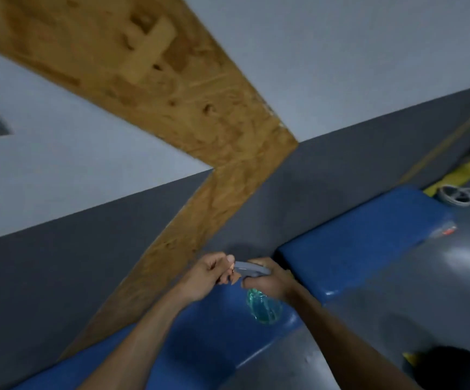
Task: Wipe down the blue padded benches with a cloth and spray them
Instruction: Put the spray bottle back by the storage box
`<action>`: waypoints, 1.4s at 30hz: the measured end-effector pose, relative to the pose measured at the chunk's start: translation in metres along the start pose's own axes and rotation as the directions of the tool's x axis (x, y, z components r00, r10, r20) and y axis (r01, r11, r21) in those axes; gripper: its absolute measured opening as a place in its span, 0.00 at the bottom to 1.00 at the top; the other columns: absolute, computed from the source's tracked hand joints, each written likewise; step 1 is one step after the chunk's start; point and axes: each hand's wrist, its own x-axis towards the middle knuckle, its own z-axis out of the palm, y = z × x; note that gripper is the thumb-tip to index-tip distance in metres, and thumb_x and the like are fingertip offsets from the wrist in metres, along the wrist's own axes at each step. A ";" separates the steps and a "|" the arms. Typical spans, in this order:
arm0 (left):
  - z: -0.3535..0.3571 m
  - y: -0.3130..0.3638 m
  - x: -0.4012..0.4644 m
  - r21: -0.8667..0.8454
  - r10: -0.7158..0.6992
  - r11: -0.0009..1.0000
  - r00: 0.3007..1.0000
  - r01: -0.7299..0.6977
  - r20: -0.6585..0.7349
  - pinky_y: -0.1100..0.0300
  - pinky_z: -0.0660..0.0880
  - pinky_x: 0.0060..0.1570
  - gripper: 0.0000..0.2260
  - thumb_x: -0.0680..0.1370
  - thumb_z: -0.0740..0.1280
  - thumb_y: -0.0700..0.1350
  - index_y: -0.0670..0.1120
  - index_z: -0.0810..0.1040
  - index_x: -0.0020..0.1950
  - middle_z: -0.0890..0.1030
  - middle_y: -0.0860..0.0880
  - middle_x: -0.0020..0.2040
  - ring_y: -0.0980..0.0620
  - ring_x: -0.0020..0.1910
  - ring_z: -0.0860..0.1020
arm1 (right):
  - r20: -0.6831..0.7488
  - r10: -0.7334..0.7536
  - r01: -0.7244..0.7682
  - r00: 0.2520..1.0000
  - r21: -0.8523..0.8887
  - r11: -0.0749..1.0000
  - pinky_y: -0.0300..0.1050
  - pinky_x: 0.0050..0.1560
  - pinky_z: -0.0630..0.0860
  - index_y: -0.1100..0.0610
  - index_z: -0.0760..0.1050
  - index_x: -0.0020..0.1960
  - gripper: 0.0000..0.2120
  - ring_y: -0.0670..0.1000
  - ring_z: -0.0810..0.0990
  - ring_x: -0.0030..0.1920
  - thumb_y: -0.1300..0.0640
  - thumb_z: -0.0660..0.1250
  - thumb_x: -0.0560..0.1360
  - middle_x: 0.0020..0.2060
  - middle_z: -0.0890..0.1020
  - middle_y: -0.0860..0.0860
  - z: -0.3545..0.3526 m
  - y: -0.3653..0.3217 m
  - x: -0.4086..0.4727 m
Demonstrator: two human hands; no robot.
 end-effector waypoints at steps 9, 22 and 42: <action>0.136 0.067 0.143 0.174 0.135 0.970 0.971 -0.170 0.198 0.51 0.75 0.50 0.10 0.82 0.64 0.48 0.46 0.75 0.43 0.82 0.42 0.41 0.40 0.45 0.80 | -0.185 -0.018 0.031 0.983 0.071 0.997 0.36 0.37 0.70 0.50 0.81 0.39 0.17 0.43 0.76 0.34 0.72 0.67 0.70 0.32 0.81 0.42 -0.186 0.049 -0.054; 0.282 0.111 0.329 0.235 0.053 0.956 0.886 -0.179 0.460 0.59 0.72 0.39 0.26 0.80 0.55 0.65 0.47 0.78 0.36 0.75 0.51 0.29 0.53 0.30 0.73 | -0.440 0.074 -0.041 0.895 0.084 0.996 0.55 0.50 0.79 0.53 0.84 0.47 0.13 0.61 0.83 0.47 0.66 0.70 0.67 0.44 0.86 0.54 -0.367 0.122 -0.078; 0.661 0.206 0.594 0.200 0.062 0.934 0.687 -0.295 0.724 0.58 0.63 0.32 0.20 0.83 0.59 0.53 0.50 0.70 0.32 0.68 0.51 0.27 0.53 0.28 0.65 | -0.738 0.225 0.050 0.636 0.331 0.942 0.45 0.43 0.75 0.64 0.83 0.48 0.14 0.50 0.80 0.40 0.66 0.67 0.64 0.41 0.85 0.58 -0.726 0.296 -0.203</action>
